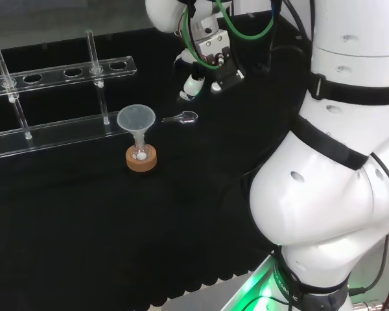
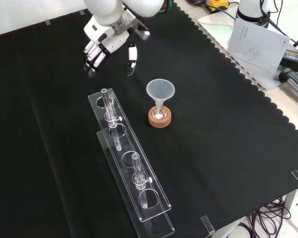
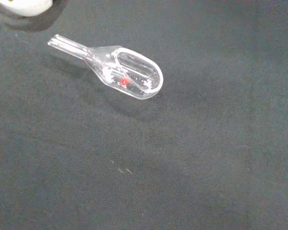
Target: Remove the funnel from the round-bottom flask.
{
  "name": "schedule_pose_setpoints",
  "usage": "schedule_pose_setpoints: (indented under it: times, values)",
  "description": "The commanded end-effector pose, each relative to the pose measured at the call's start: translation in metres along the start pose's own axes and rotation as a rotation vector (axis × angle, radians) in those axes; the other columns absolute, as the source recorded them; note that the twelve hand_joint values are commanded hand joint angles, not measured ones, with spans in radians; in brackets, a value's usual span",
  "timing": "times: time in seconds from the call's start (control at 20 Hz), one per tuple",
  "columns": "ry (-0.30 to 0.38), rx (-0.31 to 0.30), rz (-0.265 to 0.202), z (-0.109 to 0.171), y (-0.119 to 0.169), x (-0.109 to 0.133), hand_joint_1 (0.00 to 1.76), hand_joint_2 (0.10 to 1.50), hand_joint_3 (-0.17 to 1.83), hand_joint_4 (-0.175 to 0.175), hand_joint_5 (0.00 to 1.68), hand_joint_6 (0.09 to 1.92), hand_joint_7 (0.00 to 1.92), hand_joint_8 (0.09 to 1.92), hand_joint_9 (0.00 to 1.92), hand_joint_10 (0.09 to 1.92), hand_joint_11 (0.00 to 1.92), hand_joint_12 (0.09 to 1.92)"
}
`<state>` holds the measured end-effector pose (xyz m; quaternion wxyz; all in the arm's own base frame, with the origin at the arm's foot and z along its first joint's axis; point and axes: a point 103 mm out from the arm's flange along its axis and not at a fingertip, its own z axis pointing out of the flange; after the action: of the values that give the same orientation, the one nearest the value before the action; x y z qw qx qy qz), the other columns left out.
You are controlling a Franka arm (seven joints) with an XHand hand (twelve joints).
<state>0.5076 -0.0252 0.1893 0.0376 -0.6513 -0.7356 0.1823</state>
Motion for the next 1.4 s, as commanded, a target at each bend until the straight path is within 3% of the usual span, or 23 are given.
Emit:
schedule_pose_setpoints:
  times: [0.05, 0.6, 1.0, 1.4]
  values:
    - [-0.004, -0.025, 0.051, -0.017, -0.034, 0.006, 0.68, 0.63, 0.36, -0.012, 0.32, 0.09, 0.12, 0.64, 0.36, 0.66, 0.23, 1.36]
    - [0.001, -0.021, 0.083, -0.055, -0.089, 0.028, 0.63, 0.67, 0.37, -0.022, 0.30, 0.09, 0.12, 0.63, 0.36, 0.66, 0.24, 1.36]
    - [-0.003, -0.019, 0.050, -0.075, -0.124, 0.062, 0.58, 0.67, 0.35, -0.009, 0.23, 0.09, 0.08, 0.62, 0.34, 0.67, 0.26, 1.41]
    - [-0.011, -0.010, 0.014, -0.078, -0.144, 0.096, 0.56, 0.67, 0.34, -0.011, 0.20, 0.09, 0.05, 0.63, 0.32, 0.68, 0.26, 1.43]
